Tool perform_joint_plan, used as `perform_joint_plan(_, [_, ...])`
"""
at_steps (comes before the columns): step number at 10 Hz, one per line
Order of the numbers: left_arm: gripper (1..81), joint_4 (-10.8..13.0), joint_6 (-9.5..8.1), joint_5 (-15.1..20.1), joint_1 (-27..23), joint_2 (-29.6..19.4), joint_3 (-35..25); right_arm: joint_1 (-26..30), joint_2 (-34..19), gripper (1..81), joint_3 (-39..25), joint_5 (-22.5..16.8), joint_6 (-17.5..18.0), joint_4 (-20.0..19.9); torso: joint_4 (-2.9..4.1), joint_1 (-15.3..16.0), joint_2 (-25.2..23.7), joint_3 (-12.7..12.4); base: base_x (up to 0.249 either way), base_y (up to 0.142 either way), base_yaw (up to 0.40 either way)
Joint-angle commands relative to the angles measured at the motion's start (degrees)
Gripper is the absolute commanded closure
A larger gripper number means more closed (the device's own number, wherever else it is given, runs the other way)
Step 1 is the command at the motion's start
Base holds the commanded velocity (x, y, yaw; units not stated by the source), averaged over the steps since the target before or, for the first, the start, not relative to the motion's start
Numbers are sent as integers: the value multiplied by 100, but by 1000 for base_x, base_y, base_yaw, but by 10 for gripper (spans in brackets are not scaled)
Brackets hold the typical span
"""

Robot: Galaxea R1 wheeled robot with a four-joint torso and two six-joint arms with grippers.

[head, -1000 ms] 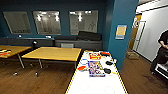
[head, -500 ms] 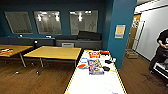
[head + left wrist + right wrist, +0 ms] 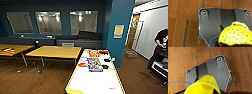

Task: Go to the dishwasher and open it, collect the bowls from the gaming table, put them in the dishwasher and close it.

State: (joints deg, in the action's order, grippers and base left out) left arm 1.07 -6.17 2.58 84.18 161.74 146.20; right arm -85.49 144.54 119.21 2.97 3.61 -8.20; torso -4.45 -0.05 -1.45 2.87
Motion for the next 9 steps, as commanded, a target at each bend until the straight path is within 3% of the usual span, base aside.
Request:
perform_joint_plan(1, [811, 33, 19, 270, -266, -90, 14, 273, -55, 811, 39, -324, -62, 126, 0, 5, 0, 0, -131, 0, 0])
perform_joint_plan(9, [811, 60, 19, 190, -186, 16, 251, 318, -187, 811, 207, -394, -53, 117, 0, 5, 0, 0, -131, 0, 0])
